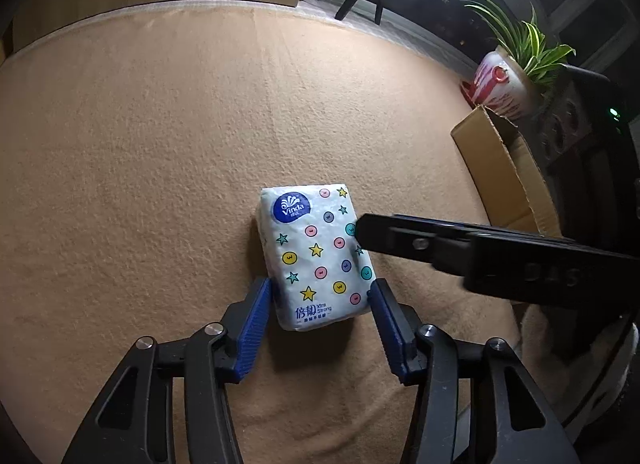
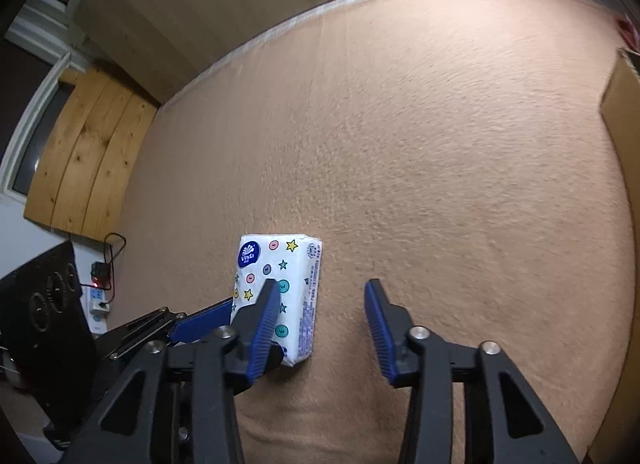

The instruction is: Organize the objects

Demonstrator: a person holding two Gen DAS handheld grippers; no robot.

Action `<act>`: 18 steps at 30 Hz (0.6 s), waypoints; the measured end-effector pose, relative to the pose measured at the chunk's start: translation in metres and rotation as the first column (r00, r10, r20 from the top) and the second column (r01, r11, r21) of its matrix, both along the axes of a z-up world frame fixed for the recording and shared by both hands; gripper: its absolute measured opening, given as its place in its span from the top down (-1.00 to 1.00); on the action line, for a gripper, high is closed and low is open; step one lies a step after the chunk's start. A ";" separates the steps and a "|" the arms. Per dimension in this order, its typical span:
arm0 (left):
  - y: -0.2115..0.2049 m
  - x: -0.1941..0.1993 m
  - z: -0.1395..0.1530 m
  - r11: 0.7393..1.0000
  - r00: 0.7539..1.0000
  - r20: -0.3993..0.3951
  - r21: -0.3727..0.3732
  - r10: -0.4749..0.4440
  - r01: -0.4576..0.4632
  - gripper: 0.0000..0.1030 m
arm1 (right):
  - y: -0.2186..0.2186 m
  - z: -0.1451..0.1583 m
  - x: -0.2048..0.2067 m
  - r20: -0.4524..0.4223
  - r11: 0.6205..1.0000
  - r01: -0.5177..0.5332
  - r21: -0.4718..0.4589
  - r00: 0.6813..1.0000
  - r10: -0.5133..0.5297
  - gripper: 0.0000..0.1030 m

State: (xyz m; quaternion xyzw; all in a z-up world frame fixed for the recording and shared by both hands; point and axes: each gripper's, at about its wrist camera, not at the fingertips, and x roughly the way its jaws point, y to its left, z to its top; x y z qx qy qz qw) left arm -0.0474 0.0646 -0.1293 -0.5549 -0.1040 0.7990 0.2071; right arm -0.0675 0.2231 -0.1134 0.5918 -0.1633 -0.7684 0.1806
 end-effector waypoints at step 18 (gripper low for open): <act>0.026 0.001 0.019 0.998 0.999 -0.018 0.034 -0.047 0.048 0.19 | 0.026 0.014 0.006 -0.021 0.999 0.022 -0.048 1.000 -0.023 0.56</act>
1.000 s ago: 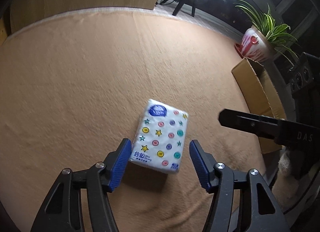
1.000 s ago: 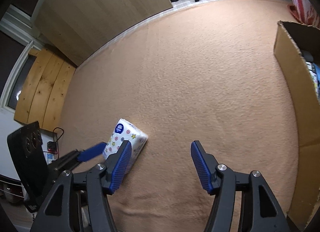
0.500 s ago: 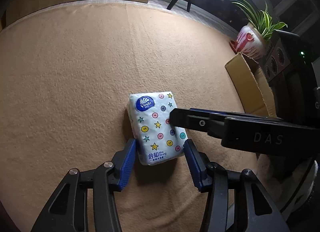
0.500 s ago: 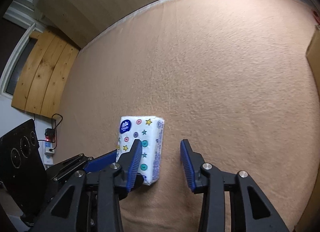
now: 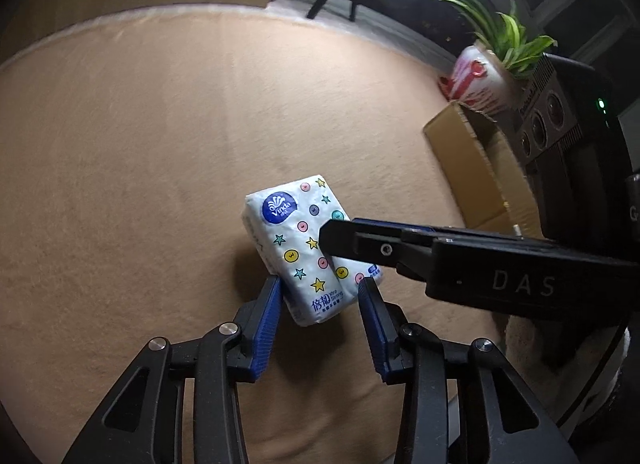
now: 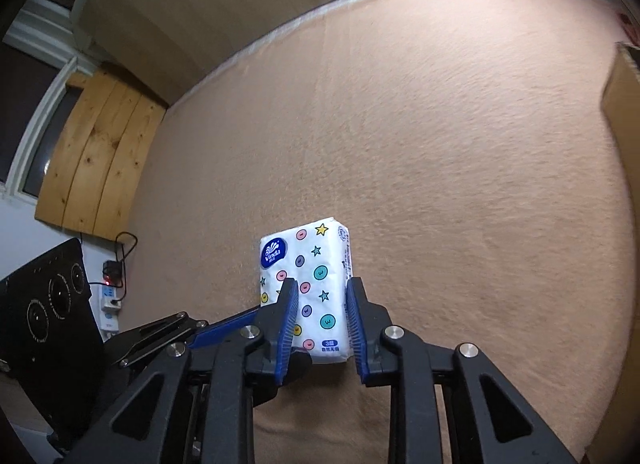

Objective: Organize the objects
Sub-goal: 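Carry the tissue pack into the box with the right tool and open it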

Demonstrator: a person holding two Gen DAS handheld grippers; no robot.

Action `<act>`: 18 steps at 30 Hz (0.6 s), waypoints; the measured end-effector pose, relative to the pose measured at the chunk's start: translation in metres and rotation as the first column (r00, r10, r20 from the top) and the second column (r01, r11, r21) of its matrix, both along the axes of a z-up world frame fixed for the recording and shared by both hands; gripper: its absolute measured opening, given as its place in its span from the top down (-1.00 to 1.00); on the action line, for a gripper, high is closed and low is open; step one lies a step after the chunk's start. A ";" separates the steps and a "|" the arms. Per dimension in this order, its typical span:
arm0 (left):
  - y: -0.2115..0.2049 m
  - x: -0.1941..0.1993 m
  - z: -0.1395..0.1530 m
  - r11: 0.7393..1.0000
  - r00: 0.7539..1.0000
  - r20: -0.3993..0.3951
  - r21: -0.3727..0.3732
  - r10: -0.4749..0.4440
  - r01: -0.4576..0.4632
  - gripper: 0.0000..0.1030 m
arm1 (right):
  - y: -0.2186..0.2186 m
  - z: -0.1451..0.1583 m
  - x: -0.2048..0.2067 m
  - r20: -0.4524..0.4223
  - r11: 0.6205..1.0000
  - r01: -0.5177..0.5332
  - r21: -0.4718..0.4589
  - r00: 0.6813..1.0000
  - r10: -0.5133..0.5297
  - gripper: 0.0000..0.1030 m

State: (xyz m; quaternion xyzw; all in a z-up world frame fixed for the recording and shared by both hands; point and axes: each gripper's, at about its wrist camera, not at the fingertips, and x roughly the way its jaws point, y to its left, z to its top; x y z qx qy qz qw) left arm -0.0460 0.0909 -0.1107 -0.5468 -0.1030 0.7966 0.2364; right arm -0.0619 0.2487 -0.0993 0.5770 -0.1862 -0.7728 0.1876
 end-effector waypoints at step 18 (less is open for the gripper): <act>0.170 -0.012 0.074 0.955 0.943 -0.180 0.039 -0.281 0.293 0.19 | 0.159 0.076 0.049 -0.200 0.950 0.309 0.052 0.935 -0.293 0.56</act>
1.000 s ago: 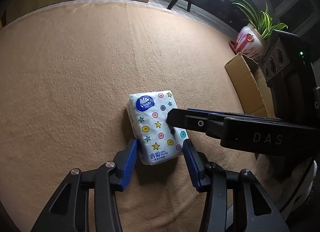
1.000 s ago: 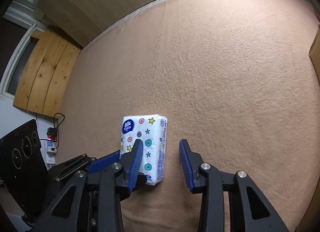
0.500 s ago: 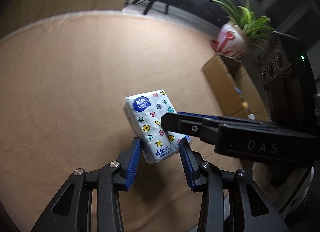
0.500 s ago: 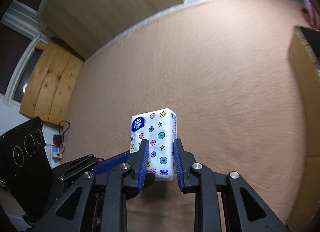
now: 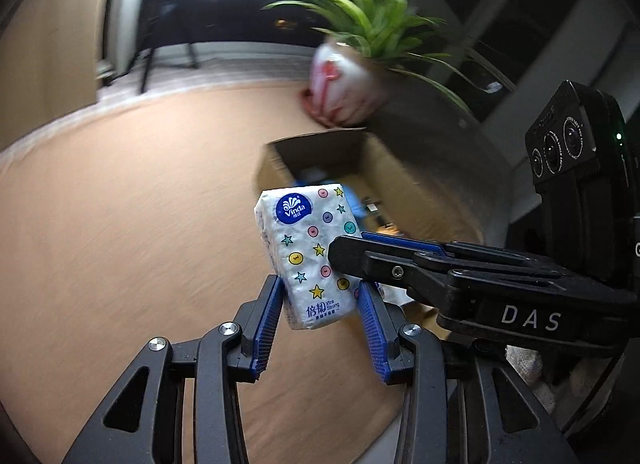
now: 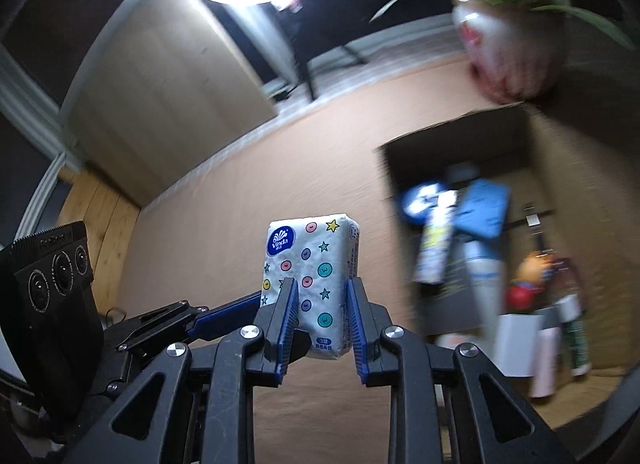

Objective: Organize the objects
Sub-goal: 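Carry the tissue pack into the box with the right tool and open it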

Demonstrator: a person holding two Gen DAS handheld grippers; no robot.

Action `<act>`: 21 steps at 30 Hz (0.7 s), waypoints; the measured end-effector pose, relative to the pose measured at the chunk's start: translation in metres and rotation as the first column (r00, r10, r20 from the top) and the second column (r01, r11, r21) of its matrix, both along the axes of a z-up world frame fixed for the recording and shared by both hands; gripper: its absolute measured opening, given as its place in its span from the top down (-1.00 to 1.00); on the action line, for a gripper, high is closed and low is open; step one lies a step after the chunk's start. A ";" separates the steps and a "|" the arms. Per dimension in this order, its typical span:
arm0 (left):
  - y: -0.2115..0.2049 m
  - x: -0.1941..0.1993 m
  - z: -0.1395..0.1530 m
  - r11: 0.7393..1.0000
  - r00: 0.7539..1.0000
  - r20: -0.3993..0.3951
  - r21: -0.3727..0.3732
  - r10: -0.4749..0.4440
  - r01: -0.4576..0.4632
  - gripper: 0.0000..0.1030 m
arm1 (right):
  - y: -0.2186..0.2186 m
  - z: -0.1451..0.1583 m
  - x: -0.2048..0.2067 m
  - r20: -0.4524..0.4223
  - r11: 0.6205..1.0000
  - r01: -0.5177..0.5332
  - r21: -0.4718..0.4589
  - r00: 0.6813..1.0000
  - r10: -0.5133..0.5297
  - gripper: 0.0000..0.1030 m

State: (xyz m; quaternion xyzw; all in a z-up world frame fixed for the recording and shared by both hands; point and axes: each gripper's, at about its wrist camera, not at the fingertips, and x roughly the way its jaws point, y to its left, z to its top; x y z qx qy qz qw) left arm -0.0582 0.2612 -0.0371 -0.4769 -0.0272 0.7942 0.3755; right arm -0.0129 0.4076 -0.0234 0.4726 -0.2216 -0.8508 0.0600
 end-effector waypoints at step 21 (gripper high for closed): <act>0.117 -0.009 -0.009 0.991 0.992 -0.027 -0.049 -0.123 0.121 -0.32 | 0.096 -0.008 0.017 -0.004 0.977 0.208 0.047 0.978 -0.208 0.17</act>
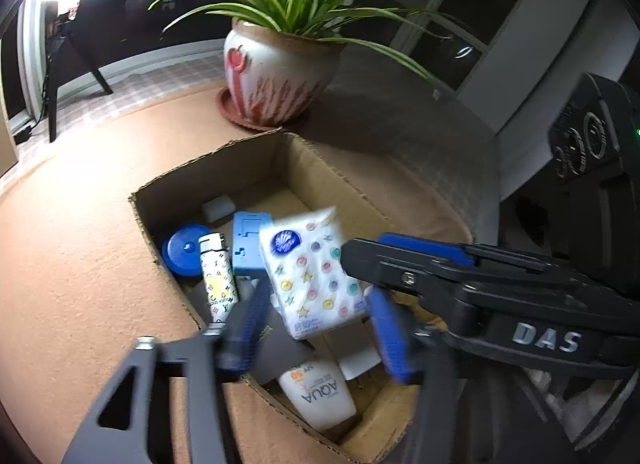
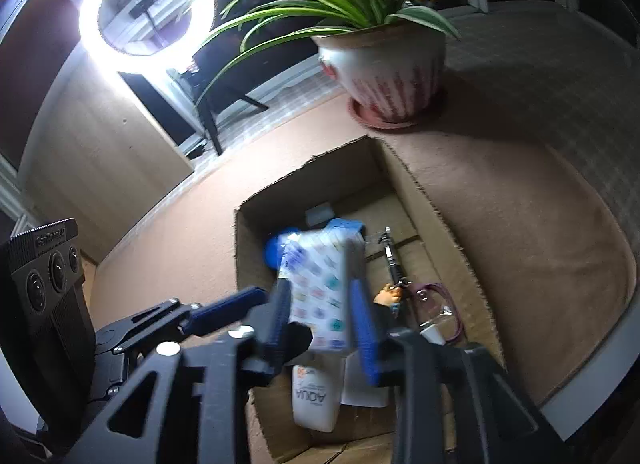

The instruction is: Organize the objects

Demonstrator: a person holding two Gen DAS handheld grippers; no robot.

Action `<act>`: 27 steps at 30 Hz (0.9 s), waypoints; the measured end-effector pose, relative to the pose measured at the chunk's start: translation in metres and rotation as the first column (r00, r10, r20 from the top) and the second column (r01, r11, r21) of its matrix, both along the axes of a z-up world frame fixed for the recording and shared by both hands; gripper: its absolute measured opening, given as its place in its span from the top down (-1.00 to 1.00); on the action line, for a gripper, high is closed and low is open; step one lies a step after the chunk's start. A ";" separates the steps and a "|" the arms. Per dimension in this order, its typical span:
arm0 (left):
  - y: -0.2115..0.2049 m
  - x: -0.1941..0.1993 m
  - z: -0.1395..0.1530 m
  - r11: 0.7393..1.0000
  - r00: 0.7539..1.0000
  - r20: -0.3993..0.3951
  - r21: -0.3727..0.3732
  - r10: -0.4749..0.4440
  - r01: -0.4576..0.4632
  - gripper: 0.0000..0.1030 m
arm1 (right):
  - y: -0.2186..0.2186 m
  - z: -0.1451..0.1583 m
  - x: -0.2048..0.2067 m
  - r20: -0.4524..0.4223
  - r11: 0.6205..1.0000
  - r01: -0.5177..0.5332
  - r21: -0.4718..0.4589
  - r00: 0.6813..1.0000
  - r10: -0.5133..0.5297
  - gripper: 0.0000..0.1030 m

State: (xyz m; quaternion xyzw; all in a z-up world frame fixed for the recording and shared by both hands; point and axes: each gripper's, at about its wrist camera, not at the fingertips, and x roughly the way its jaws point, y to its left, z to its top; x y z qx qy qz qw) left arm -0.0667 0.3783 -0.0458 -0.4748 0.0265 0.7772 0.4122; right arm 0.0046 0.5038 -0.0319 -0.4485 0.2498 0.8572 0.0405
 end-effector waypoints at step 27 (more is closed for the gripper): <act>-0.144 0.013 0.028 0.965 0.966 -0.089 -0.082 0.243 -0.250 -0.57 | -0.074 0.011 -0.002 -0.009 0.995 -0.096 0.033 0.995 0.097 0.13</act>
